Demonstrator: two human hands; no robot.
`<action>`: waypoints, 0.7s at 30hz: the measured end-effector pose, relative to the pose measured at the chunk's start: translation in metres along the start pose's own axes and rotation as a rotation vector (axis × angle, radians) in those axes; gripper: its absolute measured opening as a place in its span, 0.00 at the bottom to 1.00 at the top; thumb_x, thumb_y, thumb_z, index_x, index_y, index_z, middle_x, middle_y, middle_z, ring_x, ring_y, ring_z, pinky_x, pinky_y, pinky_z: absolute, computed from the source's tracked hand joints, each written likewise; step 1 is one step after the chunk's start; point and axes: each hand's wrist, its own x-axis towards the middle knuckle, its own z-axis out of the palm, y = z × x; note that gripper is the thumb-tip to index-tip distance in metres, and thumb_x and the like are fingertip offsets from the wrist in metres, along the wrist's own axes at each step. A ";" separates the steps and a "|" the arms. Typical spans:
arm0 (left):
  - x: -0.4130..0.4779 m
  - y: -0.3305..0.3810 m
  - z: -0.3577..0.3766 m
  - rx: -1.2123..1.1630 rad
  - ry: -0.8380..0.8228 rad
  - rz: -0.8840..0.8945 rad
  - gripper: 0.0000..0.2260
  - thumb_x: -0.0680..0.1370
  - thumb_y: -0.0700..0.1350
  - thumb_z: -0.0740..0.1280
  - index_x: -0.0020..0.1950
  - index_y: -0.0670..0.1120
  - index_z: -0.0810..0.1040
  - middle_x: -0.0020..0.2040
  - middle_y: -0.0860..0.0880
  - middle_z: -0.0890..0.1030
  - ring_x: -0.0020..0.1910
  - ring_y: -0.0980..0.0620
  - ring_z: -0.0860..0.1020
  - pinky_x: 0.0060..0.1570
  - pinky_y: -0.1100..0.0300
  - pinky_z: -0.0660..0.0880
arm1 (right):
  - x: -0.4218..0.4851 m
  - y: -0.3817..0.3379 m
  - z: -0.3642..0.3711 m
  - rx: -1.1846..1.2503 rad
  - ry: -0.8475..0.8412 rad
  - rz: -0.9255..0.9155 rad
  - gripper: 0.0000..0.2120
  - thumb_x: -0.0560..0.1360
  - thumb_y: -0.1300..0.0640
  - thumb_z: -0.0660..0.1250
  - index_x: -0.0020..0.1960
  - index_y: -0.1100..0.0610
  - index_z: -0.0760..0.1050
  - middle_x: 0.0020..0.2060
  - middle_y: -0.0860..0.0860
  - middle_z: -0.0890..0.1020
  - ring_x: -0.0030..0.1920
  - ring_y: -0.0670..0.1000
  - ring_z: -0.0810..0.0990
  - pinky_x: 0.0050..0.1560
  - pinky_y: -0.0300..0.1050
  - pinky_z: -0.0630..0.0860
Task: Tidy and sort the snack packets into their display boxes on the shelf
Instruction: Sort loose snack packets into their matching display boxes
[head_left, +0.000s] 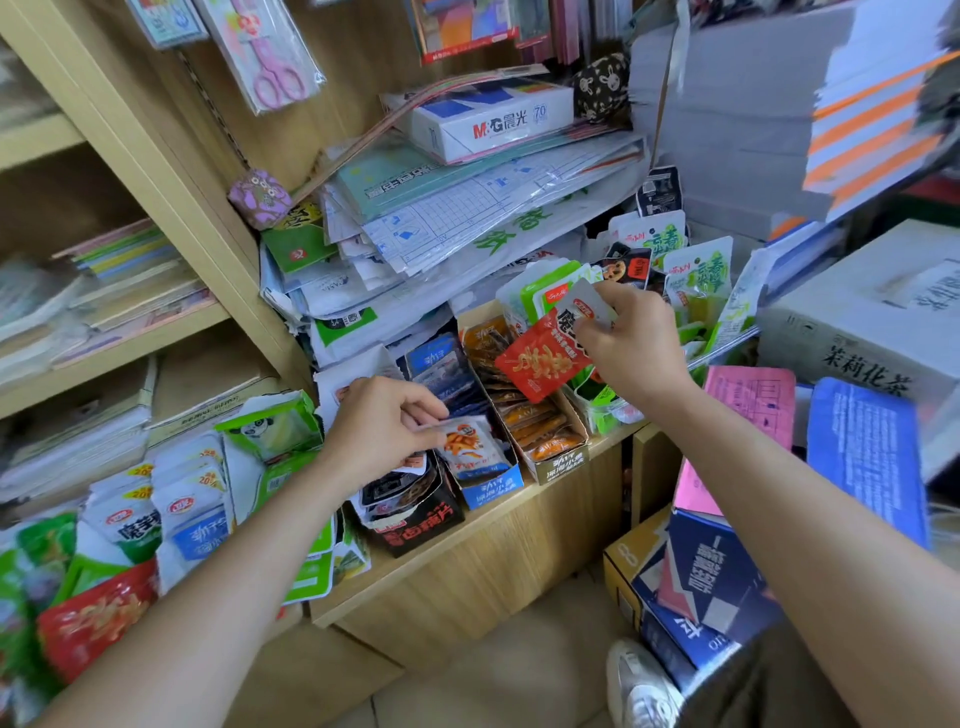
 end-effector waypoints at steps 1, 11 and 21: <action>-0.003 0.000 -0.003 -0.022 -0.052 0.017 0.11 0.65 0.44 0.83 0.46 0.49 0.88 0.36 0.56 0.85 0.36 0.64 0.82 0.38 0.72 0.76 | 0.000 0.000 0.000 -0.004 -0.006 0.006 0.10 0.77 0.65 0.63 0.55 0.58 0.80 0.31 0.50 0.78 0.21 0.43 0.65 0.21 0.35 0.61; -0.022 -0.011 -0.002 -0.273 0.187 -0.003 0.06 0.77 0.45 0.74 0.46 0.58 0.85 0.38 0.53 0.86 0.38 0.51 0.85 0.45 0.46 0.83 | -0.005 -0.003 -0.003 -0.097 -0.205 -0.048 0.06 0.75 0.64 0.64 0.43 0.54 0.73 0.29 0.47 0.72 0.24 0.43 0.64 0.26 0.38 0.62; -0.014 0.024 0.018 -0.226 0.259 0.101 0.03 0.75 0.45 0.76 0.49 0.51 0.87 0.37 0.57 0.84 0.38 0.60 0.82 0.40 0.69 0.76 | -0.019 -0.014 0.021 -0.198 -0.428 -0.208 0.25 0.71 0.45 0.77 0.64 0.54 0.79 0.54 0.47 0.83 0.51 0.41 0.79 0.49 0.36 0.75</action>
